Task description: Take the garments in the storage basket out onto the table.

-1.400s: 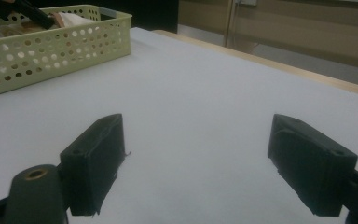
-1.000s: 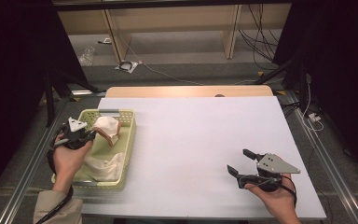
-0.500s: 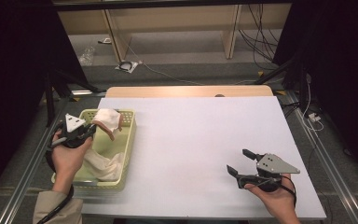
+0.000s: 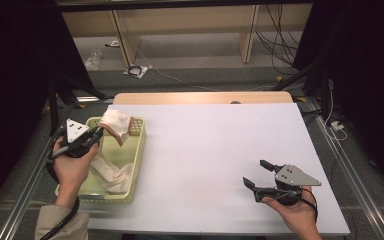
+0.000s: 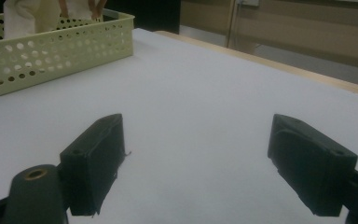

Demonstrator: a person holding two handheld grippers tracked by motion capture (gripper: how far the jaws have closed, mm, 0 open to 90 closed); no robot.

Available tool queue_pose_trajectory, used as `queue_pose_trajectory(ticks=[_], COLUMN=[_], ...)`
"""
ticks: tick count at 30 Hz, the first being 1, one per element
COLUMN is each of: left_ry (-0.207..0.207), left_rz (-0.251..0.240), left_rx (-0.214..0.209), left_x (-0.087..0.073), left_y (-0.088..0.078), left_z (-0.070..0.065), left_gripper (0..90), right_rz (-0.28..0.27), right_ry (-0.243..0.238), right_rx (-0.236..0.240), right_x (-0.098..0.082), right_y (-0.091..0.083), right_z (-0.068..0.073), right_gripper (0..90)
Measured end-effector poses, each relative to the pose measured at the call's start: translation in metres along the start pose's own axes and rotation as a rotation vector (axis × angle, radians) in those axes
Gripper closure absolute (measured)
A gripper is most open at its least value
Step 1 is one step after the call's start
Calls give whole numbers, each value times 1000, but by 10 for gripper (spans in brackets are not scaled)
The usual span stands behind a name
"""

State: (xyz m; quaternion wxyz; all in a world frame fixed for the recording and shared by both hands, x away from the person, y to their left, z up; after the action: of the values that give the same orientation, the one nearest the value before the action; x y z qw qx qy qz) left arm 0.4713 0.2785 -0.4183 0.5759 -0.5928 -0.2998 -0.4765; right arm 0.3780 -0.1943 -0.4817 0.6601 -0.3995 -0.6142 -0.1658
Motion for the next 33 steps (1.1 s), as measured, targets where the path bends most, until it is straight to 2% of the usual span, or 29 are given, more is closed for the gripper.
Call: queue_pose_trajectory(ticks=[9,33], left_ry=[-1,4], left_rz=[-76,-190], left_rx=[-9,-25], left_x=[16,49], left_y=[-9,-23], left_z=[-5,-19], left_gripper=[809,809], right_rz=[-1,-5], right_ry=[-1,1], right_rx=[1,0], right_x=[0,1], right_y=[0,0], right_z=[0,1], right_gripper=[196,196])
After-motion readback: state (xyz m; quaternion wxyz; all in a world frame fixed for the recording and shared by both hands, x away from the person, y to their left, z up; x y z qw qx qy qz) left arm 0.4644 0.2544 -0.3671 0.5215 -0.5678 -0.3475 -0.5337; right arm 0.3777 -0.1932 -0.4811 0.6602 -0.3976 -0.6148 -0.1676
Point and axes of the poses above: each handheld gripper's, and its own axes: y roughly forward along the jaws, x roughly out of its top, z roughly to its left, the point moved 9 cm from there along y, roughly forward along the jaws, and after that the axes turned 3 degrees about -y, right-handed, at the moved point
